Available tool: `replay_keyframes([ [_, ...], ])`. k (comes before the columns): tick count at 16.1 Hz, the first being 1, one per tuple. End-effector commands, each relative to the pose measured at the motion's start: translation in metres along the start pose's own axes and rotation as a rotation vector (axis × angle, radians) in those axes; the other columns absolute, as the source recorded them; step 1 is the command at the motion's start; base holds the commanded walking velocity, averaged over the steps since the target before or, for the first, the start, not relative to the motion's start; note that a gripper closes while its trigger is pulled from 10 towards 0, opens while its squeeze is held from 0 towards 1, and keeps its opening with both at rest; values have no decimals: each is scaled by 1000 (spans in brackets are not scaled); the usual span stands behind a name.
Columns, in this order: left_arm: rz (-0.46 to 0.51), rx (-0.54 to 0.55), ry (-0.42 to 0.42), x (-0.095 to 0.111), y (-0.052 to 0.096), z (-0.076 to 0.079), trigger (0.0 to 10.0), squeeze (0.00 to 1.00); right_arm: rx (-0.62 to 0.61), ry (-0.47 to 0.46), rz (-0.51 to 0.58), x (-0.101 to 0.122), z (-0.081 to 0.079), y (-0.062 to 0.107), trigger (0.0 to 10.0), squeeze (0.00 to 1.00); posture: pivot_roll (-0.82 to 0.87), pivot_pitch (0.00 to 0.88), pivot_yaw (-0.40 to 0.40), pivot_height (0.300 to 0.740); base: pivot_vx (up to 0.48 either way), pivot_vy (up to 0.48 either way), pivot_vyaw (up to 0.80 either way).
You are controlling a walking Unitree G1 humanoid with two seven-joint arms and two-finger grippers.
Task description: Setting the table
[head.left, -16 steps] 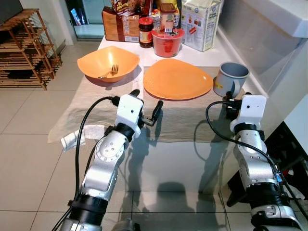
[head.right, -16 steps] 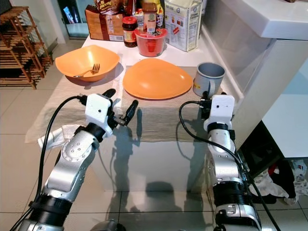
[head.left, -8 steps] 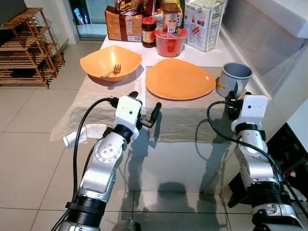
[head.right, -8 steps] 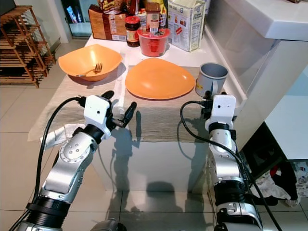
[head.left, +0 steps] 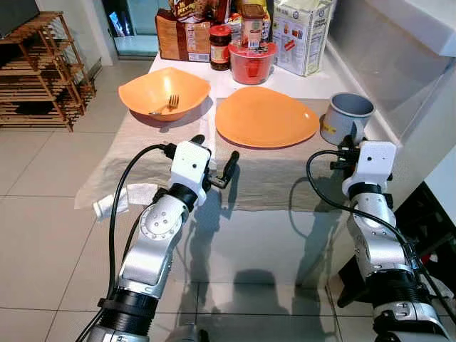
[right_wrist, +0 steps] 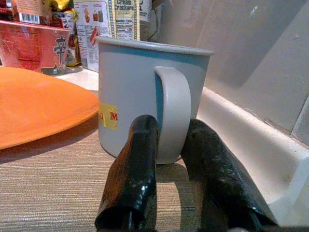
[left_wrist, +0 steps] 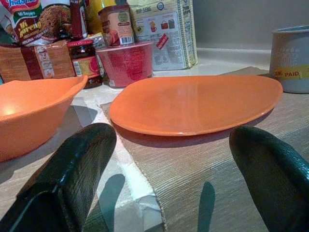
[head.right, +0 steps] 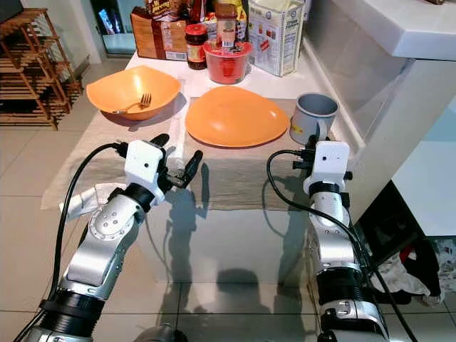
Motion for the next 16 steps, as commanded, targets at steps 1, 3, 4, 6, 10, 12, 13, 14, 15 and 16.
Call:
replay_keyframes([
  [1, -2, -1, -14, 2, -2, 1, 10000, 0, -10, -10, 24, 4, 4, 2, 0, 0, 98, 0, 10, 722, 0, 0, 0],
  [3, -2, 0, -12, 1, -3, 1, 10000, 0, -12, -6, 40, 8, 4, 4, 0, 0, 89, 0, 10, 722, 0, 0, 0],
  [4, 0, 0, -10, 2, -4, 2, 10000, 0, -13, 2, 60, 12, 5, 5, 0, 0, 86, 0, 9, 722, 0, 0, 0],
  [6, 5, 0, -5, 2, -7, 2, 10000, 0, -17, 21, 103, 21, 6, 6, 0, 0, 79, 0, 8, 722, 0, 0, 0],
  [10, 11, -3, 4, 1, -12, 2, 10000, 0, -9, 45, 159, 29, 2, 18, 0, 0, 61, 0, 7, 722, 0, 0, 0],
  [12, 8, -8, 21, -1, -12, 0, 10000, 0, 13, 38, 141, 21, -7, 39, 0, 0, 47, 0, 4, 722, 0, 0, 0],
  [13, 8, -11, 23, -1, -12, 2, 10000, 0, 17, 41, 140, 20, -9, 46, 0, 0, 44, 0, 2, 722, 0, 0, 0],
  [14, 8, -14, 29, -1, -12, 3, 10000, 0, 20, 43, 140, 20, -10, 50, 0, 0, 40, 0, 0, 722, 0, 0, 0],
  [15, 10, -15, 23, 0, -13, 5, 10000, 0, 21, 43, 135, 19, -10, 55, 0, 0, 36, 0, -8, 722, 0, 0, 0],
  [16, 14, -22, 28, 1, -14, 9, 10000, 0, 25, 44, 125, 18, -10, 57, 0, 0, 36, 0, -12, 722, 0, 0, 0],
])
Point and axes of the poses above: a point about 5 cm out from each wrist's last joint towards the gripper, its own y axis pointing back from the gripper into the wrist, its own x axis along the axis of the wrist's last joint, z = x × y, the point moved 3 cm from there along -y, pointing out of the wrist towards the gripper, and after that the axes turned 3 degrees about -y, right-handed, at the moved point
